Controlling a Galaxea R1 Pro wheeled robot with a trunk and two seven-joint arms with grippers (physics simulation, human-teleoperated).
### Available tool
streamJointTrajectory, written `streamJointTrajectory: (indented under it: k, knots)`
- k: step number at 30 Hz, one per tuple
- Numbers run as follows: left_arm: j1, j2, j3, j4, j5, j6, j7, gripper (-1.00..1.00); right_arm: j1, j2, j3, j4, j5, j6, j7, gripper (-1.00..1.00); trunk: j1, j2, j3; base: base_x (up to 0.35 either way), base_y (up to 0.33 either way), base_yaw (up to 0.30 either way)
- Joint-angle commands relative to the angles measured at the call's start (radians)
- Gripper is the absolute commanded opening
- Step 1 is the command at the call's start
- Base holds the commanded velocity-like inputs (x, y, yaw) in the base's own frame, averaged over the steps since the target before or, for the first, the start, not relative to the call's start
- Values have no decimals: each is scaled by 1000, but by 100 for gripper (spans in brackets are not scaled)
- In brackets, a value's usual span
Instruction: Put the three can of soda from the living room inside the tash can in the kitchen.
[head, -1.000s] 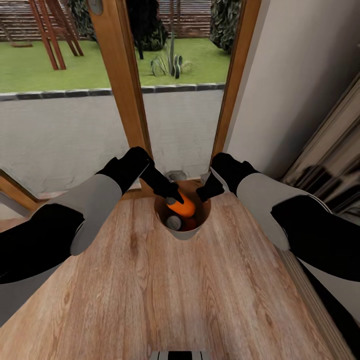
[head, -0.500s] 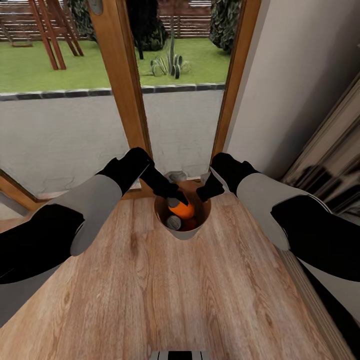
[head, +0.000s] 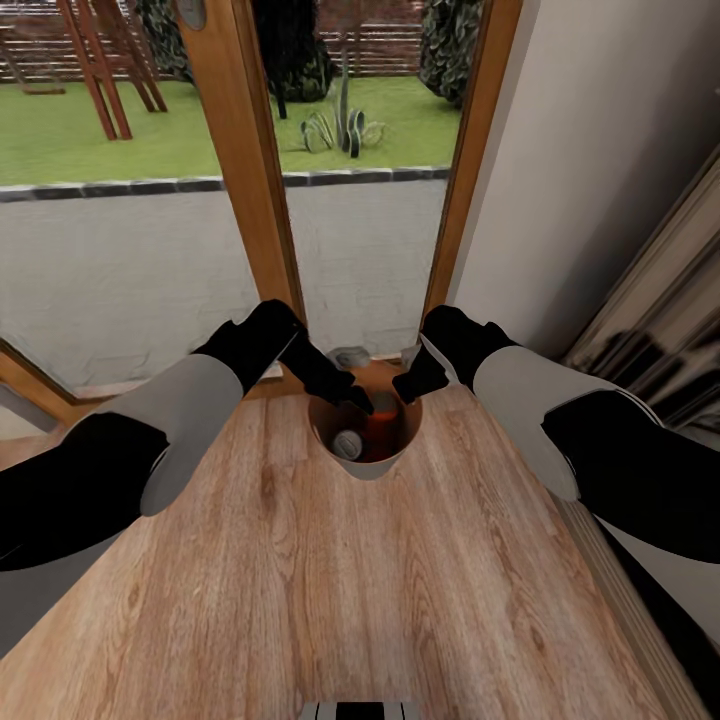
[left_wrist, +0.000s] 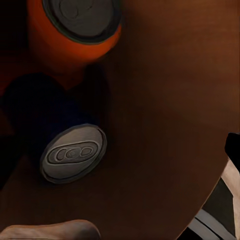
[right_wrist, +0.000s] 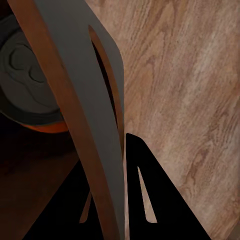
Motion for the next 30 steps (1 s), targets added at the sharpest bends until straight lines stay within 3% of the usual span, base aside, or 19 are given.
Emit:
streamJointTrajectory:
  k: [1, 7, 8, 10, 11, 12, 13, 15, 17, 18, 19, 22, 24, 26, 29, 30]
  knots:
    - [1, 1, 0, 0, 0, 0, 3, 100, 0, 0, -18, 0, -24, 4, 7, -100, 0, 0, 0, 0, 0, 0]
    - [2, 8, 2, -23, 1, 0, 1, 100, 0, 0, -18, 0, -23, 4, 7, -100, 0, 0, 0, 0, 0, 0]
    - [8, 15, 6, -96, 5, 0, -10, 100, 1, 0, -18, 1, -22, 4, 7, -100, 0, 0, 0, 0, 0, 0]
    - [36, 30, 8, -160, 7, 0, -31, 100, 1, 0, -19, 1, -22, 4, 7, -100, 0, 0, 0, 0, 0, 0]
    - [82, 65, 9, -249, 8, 0, -83, 100, 1, -2, -19, 1, -22, 4, 7, -100, 0, 0, 0, 0, 0, 0]
    - [92, 78, 9, -270, 8, 0, -98, 100, 1, -2, -19, 1, -22, 4, 7, -100, 0, 0, 0, 0, 0, 0]
    - [108, 108, 9, -312, 8, 0, -126, 100, 1, -3, -19, 1, -22, 4, 7, -100, 0, 0, 0, 0, 0, 0]
    - [127, 186, 9, -391, 8, 0, -167, 100, 1, -4, -19, 1, -22, 4, 7, -100, 0, 0, 0, 0, 0, 0]
    - [138, 230, 9, -427, 8, 0, -178, 100, 0, -4, -19, 1, -22, 4, 7, -100, 0, 0, 0, 0, 0, 0]
    - [154, 272, 10, -463, 7, 0, -185, 100, 0, -5, -20, 1, -22, 4, 7, -100, 0, 0, 0, 0, 0, 0]
    - [163, 292, 10, -481, 6, 0, -187, 100, 0, -5, -21, 1, -22, 4, 7, -100, 0, 0, 0, 0, 0, 0]
    - [206, 396, 14, -550, 5, 0, -190, 100, 0, -6, -22, 2, -22, 4, 7, -100, 0, 0, 0, 0, 0, 0]
    - [218, 446, 18, -568, 8, 0, -195, 100, 1, -7, -22, 3, -22, 4, 7, -100, 0, 0, 0, 0, 0, 0]
    - [231, 478, 38, -573, 9, 0, -194, 100, 1, -12, -22, 4, -22, 4, 7, -100, 0, 0, 0, 0, 0, 0]
    - [301, 500, 122, -576, 9, -57, -184, 100, 1, -27, -25, 8, -23, 4, 7, -100, 0, 0, 0, 0, 0, 0]
    - [334, 504, 170, -576, 8, -96, -180, 100, 1, -35, -31, 11, -23, 4, 7, -100, 0, 0, 0, 0, 0, 0]
